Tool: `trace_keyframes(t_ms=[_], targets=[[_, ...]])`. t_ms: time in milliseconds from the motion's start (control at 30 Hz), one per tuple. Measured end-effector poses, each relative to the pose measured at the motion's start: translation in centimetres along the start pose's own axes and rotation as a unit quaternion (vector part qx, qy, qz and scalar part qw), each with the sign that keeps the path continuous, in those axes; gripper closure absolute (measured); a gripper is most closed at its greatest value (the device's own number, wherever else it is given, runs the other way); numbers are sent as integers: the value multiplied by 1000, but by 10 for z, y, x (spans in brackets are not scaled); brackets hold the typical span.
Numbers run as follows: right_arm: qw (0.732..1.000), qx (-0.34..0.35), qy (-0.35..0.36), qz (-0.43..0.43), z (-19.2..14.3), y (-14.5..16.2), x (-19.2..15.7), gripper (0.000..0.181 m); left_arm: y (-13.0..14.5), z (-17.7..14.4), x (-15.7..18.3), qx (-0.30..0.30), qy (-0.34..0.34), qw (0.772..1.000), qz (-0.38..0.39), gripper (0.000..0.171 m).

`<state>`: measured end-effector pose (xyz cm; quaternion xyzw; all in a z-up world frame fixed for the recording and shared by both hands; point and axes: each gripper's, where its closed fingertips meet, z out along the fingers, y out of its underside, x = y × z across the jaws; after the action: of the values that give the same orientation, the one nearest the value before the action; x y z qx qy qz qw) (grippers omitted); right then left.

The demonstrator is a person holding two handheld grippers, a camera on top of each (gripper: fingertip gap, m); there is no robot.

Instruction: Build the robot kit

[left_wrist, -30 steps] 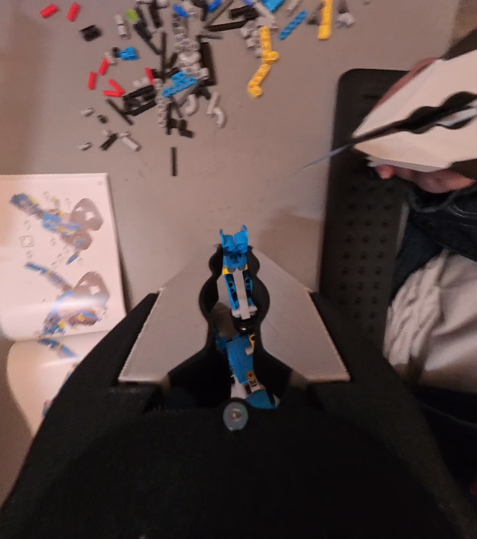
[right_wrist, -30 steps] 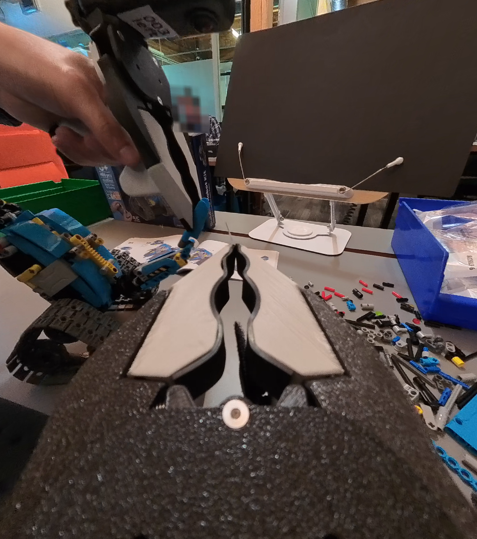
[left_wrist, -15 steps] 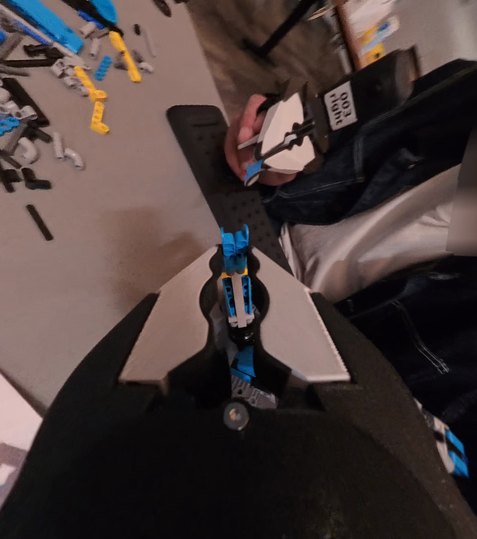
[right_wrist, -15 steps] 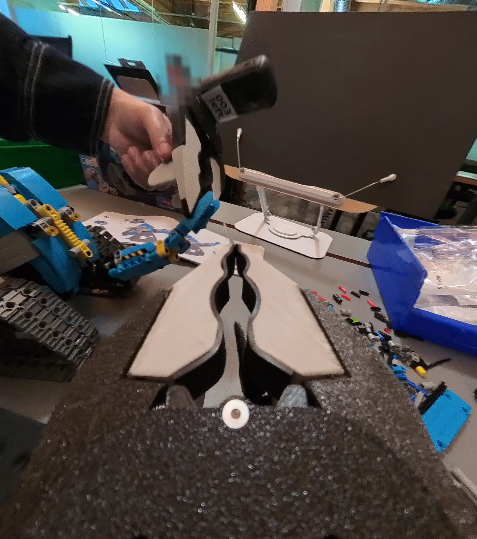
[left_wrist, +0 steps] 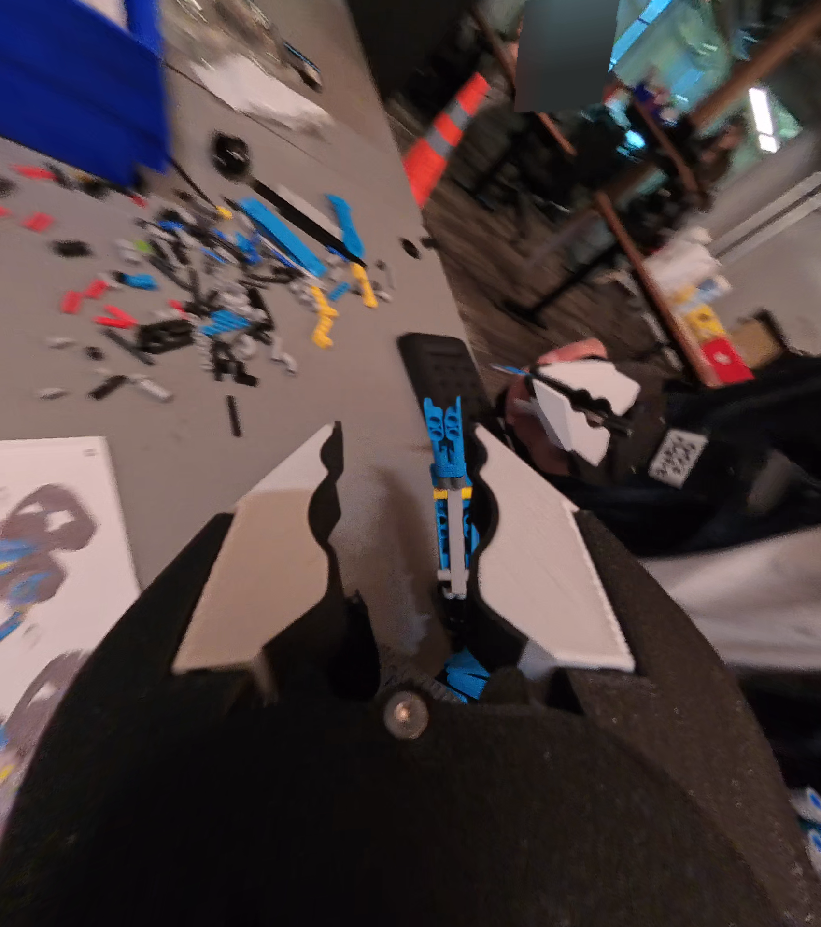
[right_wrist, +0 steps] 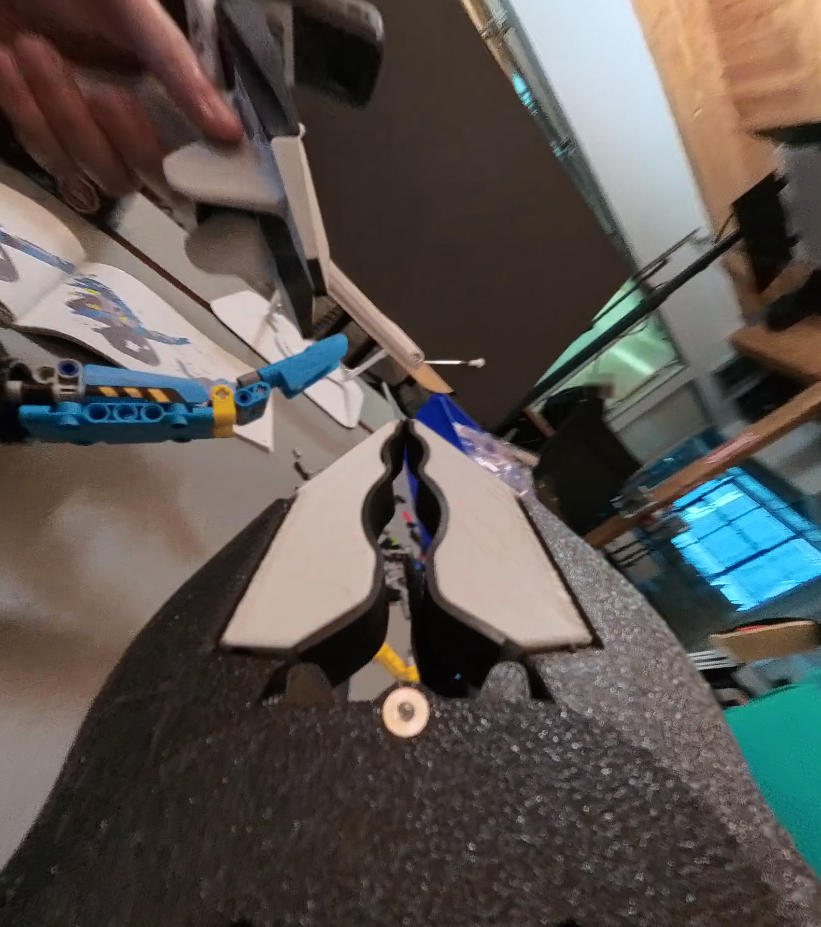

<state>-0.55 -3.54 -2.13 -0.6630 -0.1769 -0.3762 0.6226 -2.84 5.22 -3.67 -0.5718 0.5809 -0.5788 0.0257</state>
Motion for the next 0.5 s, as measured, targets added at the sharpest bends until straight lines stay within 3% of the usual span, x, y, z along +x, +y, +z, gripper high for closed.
trace_keyframes(t_ms=[67,133,300,367,500], targets=[[998,2,27,-53,0,-9,0,181,-9,-18,13,29,-46,999,2,126],[993,16,58,-97,-2,-19,1,181,-5,-24,37,20,-53,998,-36,127],[982,30,102,-156,-13,-36,0,181,16,-1,100,-32,-6,993,-112,137],[980,39,116,-160,-21,-46,1,181,23,9,108,-54,-25,991,-117,137],[978,50,129,-157,-35,-57,3,181,14,25,124,-38,-24,991,-126,145]])
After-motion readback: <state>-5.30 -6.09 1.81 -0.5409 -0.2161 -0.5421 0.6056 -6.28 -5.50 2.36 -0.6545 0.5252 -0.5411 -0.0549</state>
